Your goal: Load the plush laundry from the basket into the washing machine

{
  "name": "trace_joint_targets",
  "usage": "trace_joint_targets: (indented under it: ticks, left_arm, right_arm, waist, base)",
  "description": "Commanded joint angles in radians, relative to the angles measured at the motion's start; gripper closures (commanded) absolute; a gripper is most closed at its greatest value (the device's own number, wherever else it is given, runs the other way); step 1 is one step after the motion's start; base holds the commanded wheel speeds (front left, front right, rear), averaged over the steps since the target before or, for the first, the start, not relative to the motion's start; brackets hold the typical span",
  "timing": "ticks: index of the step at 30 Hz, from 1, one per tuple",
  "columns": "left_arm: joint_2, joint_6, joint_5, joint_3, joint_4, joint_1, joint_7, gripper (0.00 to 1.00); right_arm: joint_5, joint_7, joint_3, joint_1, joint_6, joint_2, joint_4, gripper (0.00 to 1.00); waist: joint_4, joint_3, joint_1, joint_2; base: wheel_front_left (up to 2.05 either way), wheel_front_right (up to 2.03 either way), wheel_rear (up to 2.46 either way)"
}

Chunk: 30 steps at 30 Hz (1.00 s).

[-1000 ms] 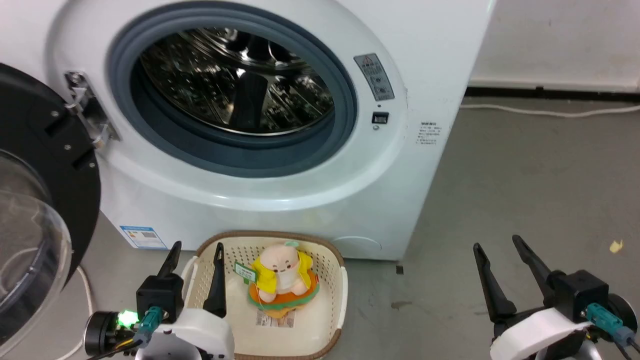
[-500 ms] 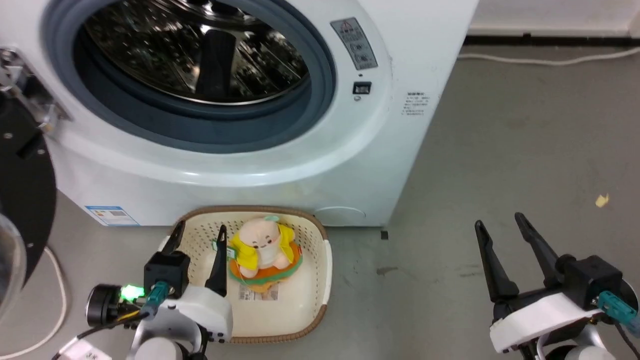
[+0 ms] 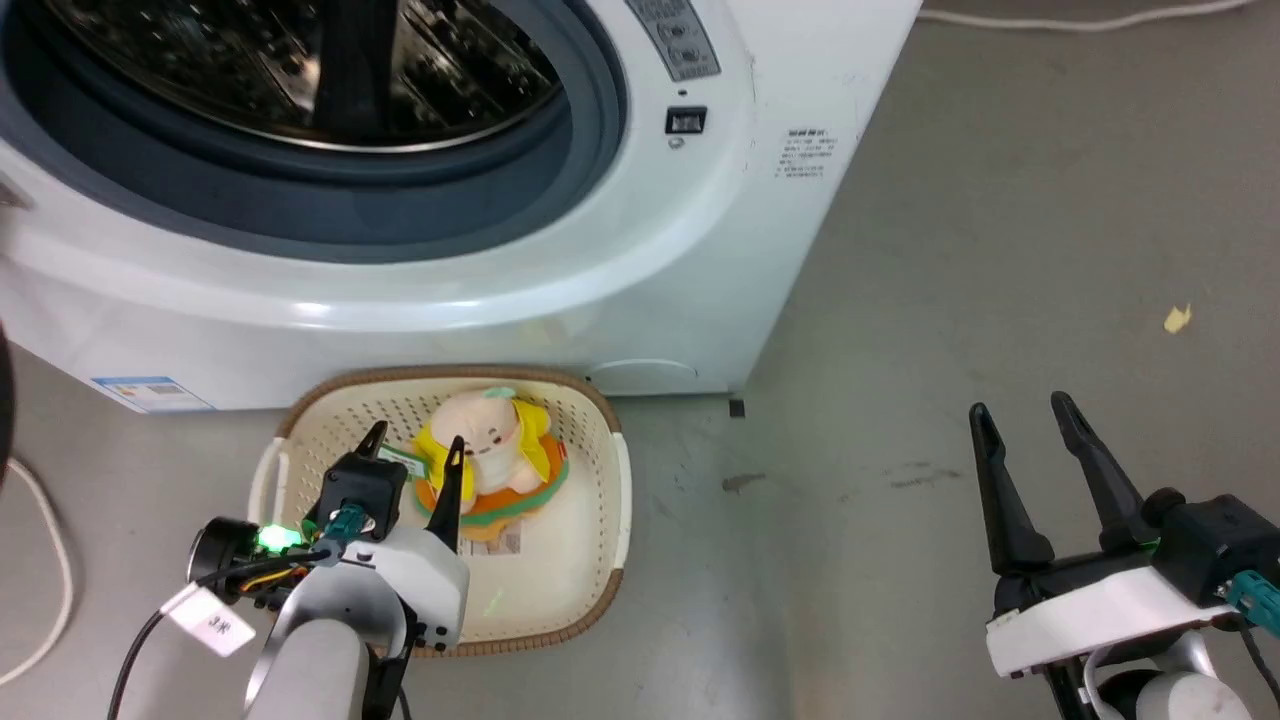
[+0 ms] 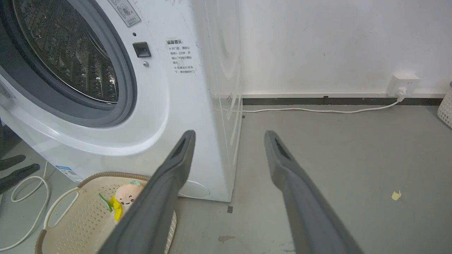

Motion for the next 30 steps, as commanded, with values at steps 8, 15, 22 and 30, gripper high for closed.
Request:
trace_joint_targets:
  ticks: [8,15,22,30]
  left_arm:
    - [0.038,-0.014,-0.001,-0.019,0.144,-0.102,0.005,0.0]
    - [0.06,-0.019,-0.006,-0.031,0.226,-0.169,-0.002,0.0]
    - [0.088,0.013,0.014,-0.06,0.318,-0.254,0.001,0.0]
    - [0.124,0.03,0.035,-0.101,0.424,-0.344,0.019,0.0]
  right_arm:
    - [0.048,-0.025,0.013,-0.035,0.0,-0.001,-0.019,0.0]
    - [0.072,-0.037,0.018,-0.045,0.0,-0.001,-0.028,0.0]
    - [0.101,-0.052,0.028,-0.061,-0.001,-0.001,-0.039,0.0]
    - [0.135,-0.069,0.041,-0.088,-0.001,-0.001,-0.054,0.0]
  waist:
    - [-0.04,0.083,-0.0001,-0.0001]
    - [-0.063,0.137,-0.0001,-0.0001]
    - [-0.086,0.195,-0.0001,-0.0001]
    - [-0.115,0.273,-0.0001,-0.0001]
  base:
    - [0.0,0.0,0.0]
    - [0.0,0.0,0.0]
    - [0.0,0.0,0.0]
    - [0.0,0.0,0.0]
